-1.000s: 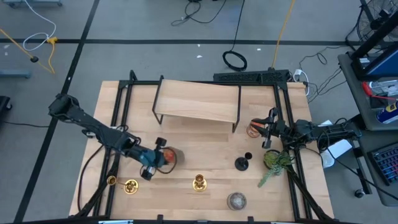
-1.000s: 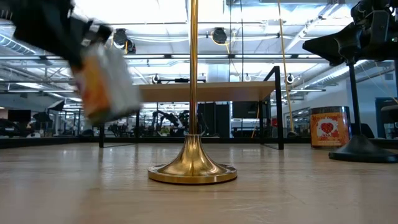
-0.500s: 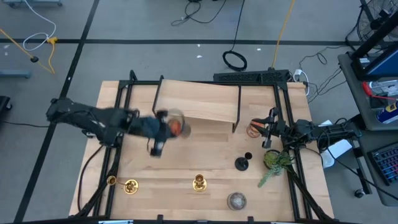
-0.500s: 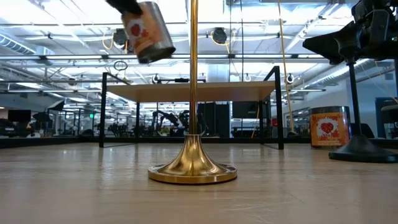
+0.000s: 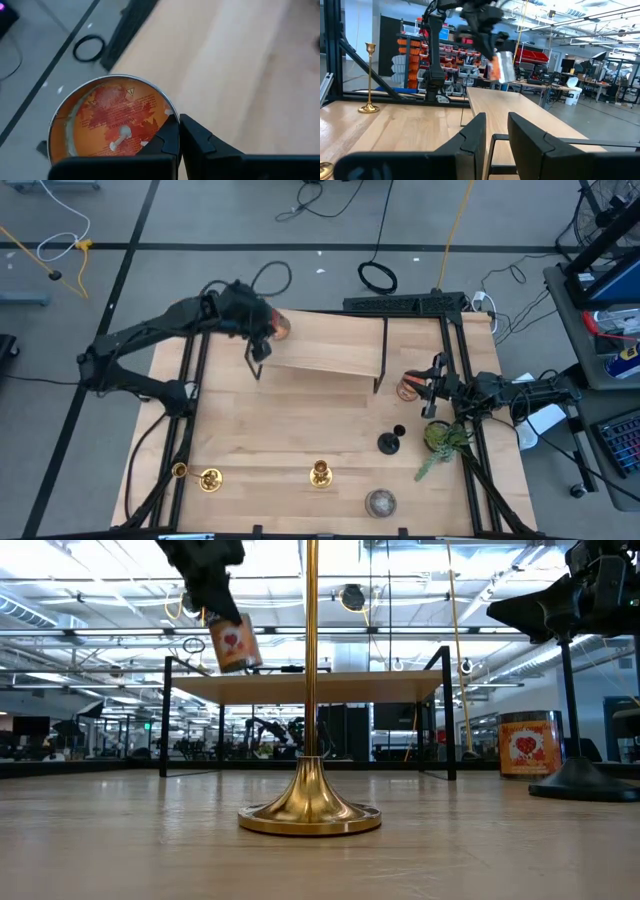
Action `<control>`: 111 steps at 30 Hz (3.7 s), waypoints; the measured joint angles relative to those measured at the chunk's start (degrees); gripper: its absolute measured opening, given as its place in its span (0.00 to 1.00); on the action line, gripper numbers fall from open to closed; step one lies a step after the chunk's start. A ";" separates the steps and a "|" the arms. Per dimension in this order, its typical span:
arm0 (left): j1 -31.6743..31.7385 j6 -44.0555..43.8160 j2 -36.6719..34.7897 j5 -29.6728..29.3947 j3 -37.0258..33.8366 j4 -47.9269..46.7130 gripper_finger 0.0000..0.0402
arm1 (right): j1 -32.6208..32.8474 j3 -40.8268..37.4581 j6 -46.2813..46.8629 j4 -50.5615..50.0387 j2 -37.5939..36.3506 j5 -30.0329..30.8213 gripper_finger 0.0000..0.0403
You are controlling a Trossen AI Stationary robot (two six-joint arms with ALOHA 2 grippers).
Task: Pick & Place candle stick holders
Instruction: Put the left orange scented candle on the shelf, then put the orange scented candle on the shelf
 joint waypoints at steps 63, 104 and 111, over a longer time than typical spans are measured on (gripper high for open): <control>-8.26 7.73 -16.60 -0.35 -8.53 14.18 0.18 | 0.04 18.70 -1.02 9.51 29.86 -4.03 0.20; -17.94 7.88 -23.87 2.49 -32.09 30.24 0.18 | -0.02 29.46 40.37 -56.59 35.84 -5.92 0.41; -17.94 7.81 -23.87 2.49 -32.09 30.21 0.18 | -0.04 29.49 37.99 -60.85 36.24 -1.36 0.41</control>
